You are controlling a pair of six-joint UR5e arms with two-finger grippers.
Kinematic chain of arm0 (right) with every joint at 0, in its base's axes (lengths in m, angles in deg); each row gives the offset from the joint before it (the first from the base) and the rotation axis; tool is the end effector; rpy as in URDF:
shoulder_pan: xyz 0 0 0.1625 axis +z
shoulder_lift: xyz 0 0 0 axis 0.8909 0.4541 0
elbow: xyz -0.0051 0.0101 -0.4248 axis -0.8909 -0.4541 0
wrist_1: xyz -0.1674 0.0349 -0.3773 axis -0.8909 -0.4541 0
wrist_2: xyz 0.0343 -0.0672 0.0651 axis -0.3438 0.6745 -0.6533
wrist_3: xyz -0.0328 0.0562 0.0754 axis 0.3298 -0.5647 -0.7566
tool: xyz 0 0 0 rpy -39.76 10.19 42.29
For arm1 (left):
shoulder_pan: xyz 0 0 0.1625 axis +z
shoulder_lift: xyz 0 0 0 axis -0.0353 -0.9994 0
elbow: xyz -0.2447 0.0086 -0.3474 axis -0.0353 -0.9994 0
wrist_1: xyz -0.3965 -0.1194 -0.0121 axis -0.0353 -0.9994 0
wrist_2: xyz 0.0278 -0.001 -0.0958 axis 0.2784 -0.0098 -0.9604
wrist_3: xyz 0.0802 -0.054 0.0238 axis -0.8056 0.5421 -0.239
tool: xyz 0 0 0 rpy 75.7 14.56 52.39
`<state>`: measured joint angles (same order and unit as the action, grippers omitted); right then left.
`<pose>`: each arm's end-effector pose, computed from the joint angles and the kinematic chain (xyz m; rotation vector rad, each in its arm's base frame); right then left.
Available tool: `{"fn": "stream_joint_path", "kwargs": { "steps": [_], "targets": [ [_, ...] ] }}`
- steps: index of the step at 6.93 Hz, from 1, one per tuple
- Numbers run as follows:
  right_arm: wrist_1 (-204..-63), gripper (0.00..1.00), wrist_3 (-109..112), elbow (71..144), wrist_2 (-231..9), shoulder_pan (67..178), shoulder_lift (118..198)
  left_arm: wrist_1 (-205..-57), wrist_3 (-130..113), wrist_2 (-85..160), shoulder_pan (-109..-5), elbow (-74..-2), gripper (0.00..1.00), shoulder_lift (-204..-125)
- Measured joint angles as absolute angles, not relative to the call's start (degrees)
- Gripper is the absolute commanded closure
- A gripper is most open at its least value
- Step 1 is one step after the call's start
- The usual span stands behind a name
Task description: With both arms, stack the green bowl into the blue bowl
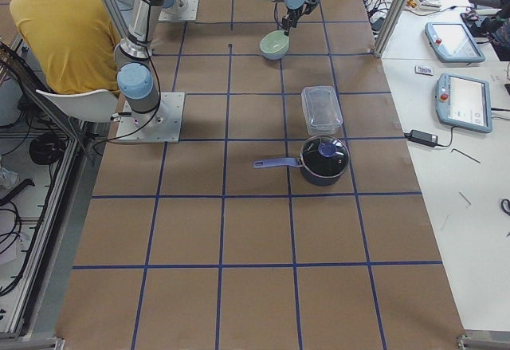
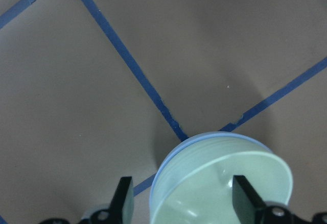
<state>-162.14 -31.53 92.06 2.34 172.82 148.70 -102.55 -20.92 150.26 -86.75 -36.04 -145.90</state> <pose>0.3560 -0.5958 0.3103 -0.8039 -3.0131 -0.0418 -0.1206 -0.5055 0.4897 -0.1036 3.1198 -0.0463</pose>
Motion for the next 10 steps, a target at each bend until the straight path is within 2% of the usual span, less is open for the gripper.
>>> {"fn": "stream_joint_path", "kwargs": {
  "steps": [2, 5, 10],
  "targets": [
    [-155.77, 0.0, -15.42, 92.16, 2.13, 166.74, 153.4, -102.52, -20.92, 150.25, -86.75, -36.03, 0.0, -145.93],
    [-149.52, 0.0, -8.94, 92.68, 1.76, 164.21, 158.39, -102.55, -20.93, 150.21, -86.75, -36.0, 0.0, -145.96],
    [-148.23, 0.0, 6.37, 93.63, 2.02, 155.8, 164.07, -102.52, -20.92, 150.15, -86.77, -36.43, 0.0, -145.9]
  ]
}}
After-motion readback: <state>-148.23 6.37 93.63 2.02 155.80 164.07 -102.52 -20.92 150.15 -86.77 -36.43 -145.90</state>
